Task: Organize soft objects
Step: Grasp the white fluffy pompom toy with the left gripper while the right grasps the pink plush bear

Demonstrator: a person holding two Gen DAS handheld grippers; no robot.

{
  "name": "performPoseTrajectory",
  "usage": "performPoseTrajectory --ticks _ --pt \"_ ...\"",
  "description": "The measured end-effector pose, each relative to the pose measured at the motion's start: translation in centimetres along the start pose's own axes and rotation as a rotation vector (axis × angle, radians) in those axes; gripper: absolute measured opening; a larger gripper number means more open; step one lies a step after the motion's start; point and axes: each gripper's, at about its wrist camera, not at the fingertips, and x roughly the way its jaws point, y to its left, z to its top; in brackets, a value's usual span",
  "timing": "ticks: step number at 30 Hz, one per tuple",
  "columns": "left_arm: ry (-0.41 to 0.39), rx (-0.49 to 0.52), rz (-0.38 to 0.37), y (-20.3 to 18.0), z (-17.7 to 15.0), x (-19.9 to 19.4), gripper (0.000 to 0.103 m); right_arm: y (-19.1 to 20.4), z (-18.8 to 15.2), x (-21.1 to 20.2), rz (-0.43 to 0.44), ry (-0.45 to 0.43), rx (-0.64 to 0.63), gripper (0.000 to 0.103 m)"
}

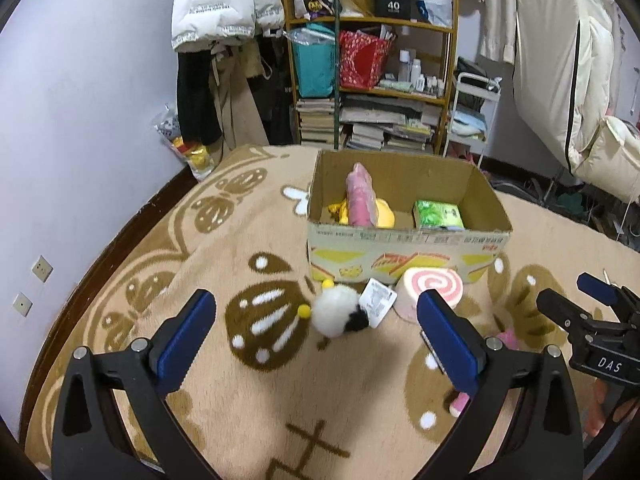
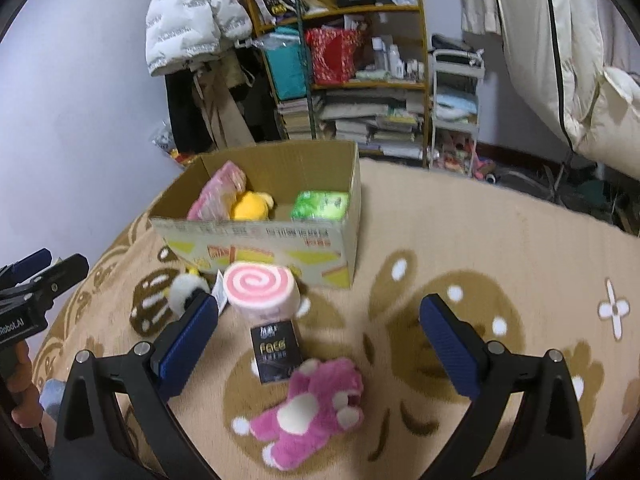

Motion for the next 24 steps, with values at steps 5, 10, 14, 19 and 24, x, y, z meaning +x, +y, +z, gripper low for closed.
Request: performPoseTrajectory --ticks 5,10,14,19,24 --pt "0.059 0.011 0.004 -0.1 -0.5 1.7 0.100 -0.4 -0.8 1.4 -0.034 0.075 0.008 0.103" --pt "0.124 0.018 -0.003 -0.3 -0.9 3.8 0.100 -1.1 -1.8 3.6 -0.041 0.178 0.041 0.103" --pt "0.167 0.025 -0.013 -0.5 -1.2 5.3 0.100 -1.5 -2.5 5.2 -0.046 0.254 0.059 0.102" --pt "0.202 0.022 0.002 -0.5 -1.3 7.0 0.100 -2.1 -3.3 7.2 -0.055 0.345 0.081 0.100" --pt "0.230 0.006 -0.001 -0.2 -1.4 8.9 0.100 -3.2 -4.0 9.0 -0.036 0.419 0.140 0.100"
